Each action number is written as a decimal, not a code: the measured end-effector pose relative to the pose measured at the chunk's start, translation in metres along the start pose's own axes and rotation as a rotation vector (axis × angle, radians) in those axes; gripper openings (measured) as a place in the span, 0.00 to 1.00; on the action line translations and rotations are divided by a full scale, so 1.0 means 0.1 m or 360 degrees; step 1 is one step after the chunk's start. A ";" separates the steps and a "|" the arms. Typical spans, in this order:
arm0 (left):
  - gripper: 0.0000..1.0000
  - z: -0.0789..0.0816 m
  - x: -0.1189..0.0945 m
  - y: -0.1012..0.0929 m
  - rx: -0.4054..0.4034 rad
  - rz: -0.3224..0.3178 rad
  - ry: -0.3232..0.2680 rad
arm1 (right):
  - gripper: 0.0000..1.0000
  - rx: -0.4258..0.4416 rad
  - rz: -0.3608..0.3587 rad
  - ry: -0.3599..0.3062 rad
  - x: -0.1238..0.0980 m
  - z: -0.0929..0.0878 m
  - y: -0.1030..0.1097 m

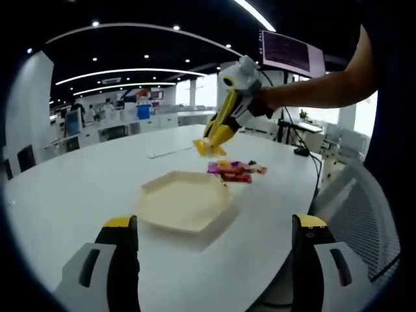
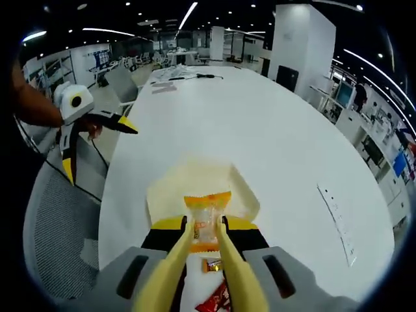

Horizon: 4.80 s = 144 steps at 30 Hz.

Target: Place the target food into the container with the food tongs after gripping and lifting it, then release it inside without dropping or visibly crushing the food.

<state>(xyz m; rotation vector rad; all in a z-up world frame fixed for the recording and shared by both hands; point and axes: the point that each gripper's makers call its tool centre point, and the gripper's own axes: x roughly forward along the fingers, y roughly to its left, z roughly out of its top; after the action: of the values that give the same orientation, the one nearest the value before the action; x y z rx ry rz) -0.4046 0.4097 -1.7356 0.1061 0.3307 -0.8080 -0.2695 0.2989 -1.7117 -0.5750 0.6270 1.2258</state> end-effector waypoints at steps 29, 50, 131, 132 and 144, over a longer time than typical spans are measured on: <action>0.94 0.00 -0.01 0.03 0.0020 0.0024 -0.0001 | 0.25 -0.0076 0.0139 -0.0001 0.40 0.41 0.13; 0.94 0.00 -0.01 0.03 0.0021 0.0027 0.0000 | 0.23 -0.0076 0.0092 -0.0153 0.26 0.56 0.07; 0.99 0.12 -0.09 0.18 -0.0030 0.0154 -0.0092 | 0.22 0.0114 -0.0315 -0.0233 -1.74 -1.33 -0.37; 0.99 0.11 -0.09 0.18 -0.0042 0.0155 -0.0085 | 0.22 0.0107 -0.0319 -0.0227 -1.73 -1.34 -0.38; 0.99 0.07 -0.06 0.12 -0.0015 0.0109 -0.0048 | 0.22 0.0088 -0.0309 -0.0214 -1.70 -1.44 -0.44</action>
<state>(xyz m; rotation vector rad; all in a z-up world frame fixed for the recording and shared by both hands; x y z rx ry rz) -0.3976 0.4204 -1.7275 0.0958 0.3010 -0.7395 -0.2818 0.0737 -1.6891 -0.4910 0.4787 1.0522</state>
